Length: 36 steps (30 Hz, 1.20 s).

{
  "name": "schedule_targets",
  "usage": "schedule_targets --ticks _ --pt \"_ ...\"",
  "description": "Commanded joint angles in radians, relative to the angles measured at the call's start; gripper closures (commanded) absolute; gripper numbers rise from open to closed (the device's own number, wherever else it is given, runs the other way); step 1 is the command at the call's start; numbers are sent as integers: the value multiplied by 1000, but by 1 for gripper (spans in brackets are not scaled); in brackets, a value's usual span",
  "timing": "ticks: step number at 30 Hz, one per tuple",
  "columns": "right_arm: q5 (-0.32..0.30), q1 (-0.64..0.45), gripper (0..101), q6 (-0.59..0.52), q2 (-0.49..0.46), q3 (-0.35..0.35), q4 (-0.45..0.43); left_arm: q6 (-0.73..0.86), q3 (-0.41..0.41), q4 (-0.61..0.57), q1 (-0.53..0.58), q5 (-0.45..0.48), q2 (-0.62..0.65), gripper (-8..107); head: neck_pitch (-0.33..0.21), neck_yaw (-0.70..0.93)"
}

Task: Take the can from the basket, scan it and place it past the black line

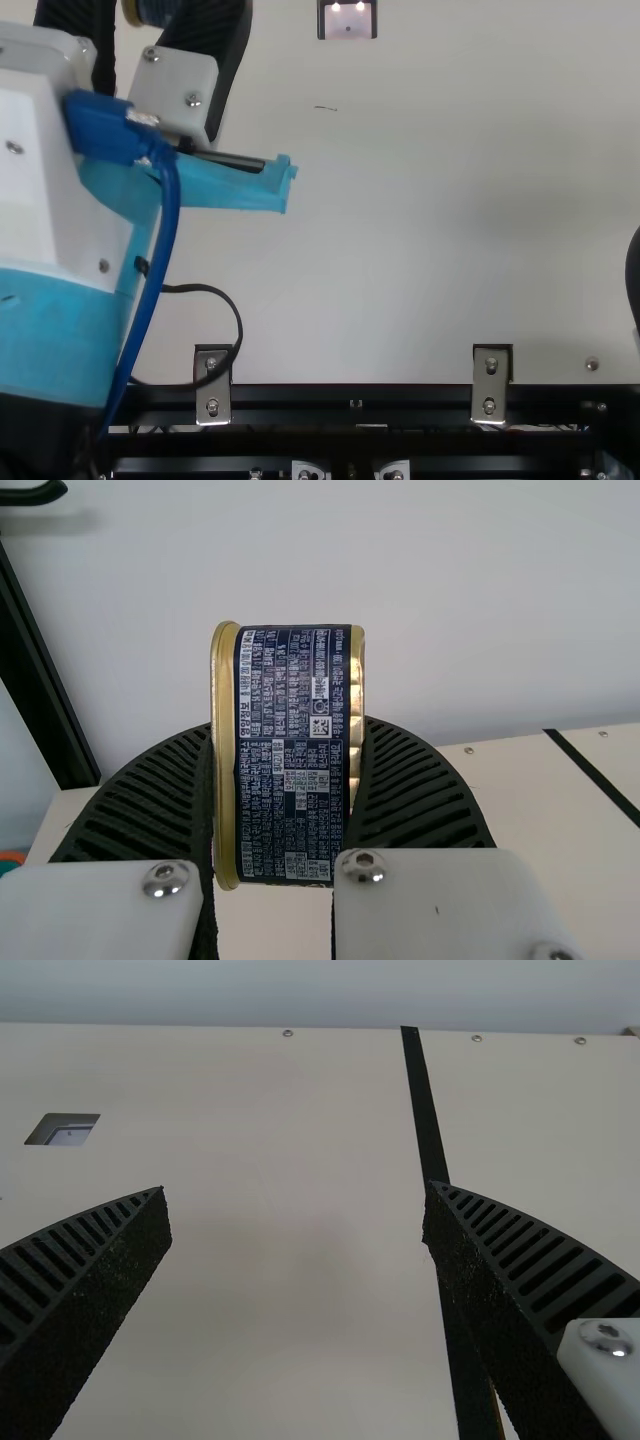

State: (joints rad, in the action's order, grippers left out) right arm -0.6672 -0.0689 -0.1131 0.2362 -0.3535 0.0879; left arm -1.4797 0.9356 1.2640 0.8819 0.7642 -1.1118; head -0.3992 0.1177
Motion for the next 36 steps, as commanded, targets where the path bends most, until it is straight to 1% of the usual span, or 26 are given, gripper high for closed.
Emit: schedule_targets --ticks 1,11,17,21,29,36 --pt "0 0 0 0 0 0 0 -44 -28 80 -7 -7 0 89 -37 -7" --pt "0 0 0 0 0 0 0 -208 -127 284 -2 -28 -29 89 -37 -7" --pt "0 0 0 0 0 0 0 -332 -172 419 28 -3 -76 89 -37 -7" --pt "0 0 0 0 0 0 0 -401 -197 481 48 21 -108 89 -37 -7" --pt "0 0 0 0 0 0 0 -431 -207 481 108 86 -131 89 -37 -7" --pt "0 0 0 0 0 0 0 -438 -207 481 124 106 -144 89 -37 -7"
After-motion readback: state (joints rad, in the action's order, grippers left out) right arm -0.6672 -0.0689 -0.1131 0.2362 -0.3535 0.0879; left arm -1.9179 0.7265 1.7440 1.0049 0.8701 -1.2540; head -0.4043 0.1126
